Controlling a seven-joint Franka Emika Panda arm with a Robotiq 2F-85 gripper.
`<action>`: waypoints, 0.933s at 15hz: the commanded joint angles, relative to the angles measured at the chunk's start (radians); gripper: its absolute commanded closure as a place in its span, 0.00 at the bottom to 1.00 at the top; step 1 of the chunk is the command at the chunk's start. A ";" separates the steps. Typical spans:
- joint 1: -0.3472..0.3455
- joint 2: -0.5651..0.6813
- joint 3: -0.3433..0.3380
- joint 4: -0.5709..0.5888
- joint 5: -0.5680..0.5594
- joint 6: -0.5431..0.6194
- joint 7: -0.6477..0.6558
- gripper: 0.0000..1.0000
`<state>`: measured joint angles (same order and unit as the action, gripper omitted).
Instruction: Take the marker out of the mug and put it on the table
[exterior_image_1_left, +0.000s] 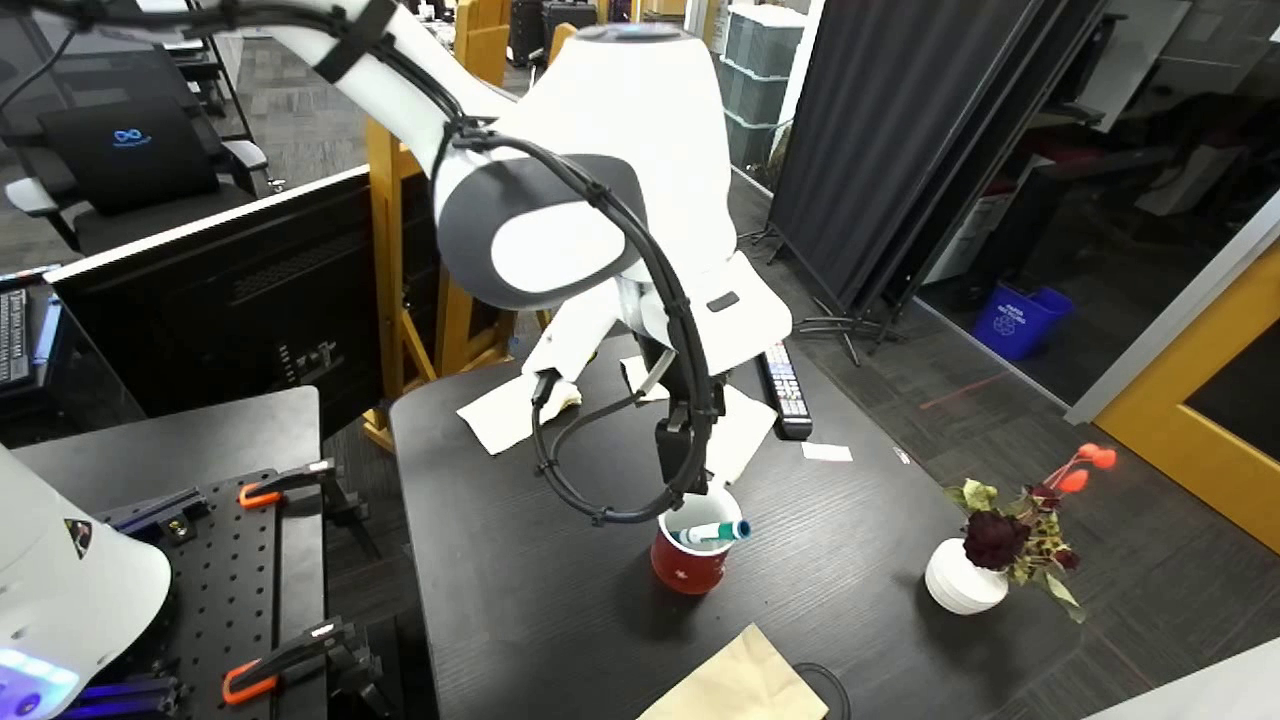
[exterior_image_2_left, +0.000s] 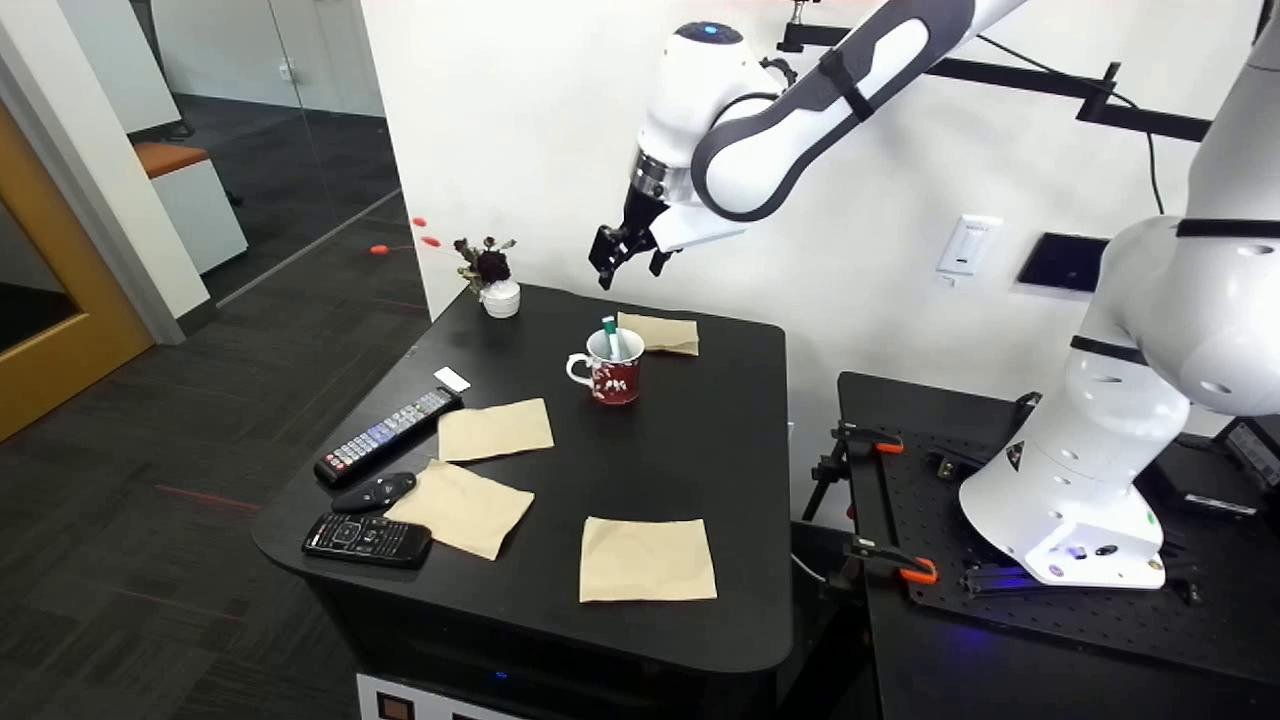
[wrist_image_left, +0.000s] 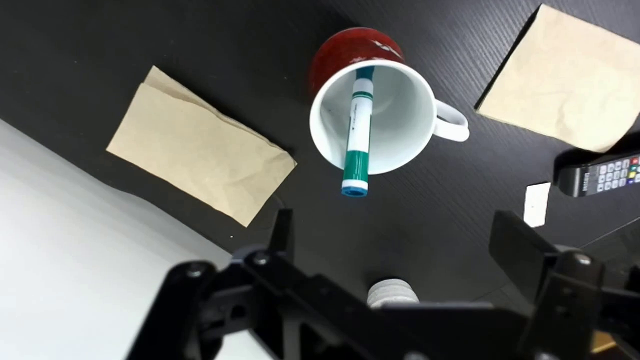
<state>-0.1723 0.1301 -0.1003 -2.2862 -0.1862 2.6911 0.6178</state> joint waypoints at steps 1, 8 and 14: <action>0.061 0.096 -0.068 0.070 -0.036 0.040 0.099 0.00; 0.157 0.210 -0.163 0.125 -0.021 0.063 0.186 0.00; 0.219 0.261 -0.225 0.139 -0.027 0.061 0.249 0.00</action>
<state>0.0107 0.3638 -0.2841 -2.1664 -0.1931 2.7408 0.8144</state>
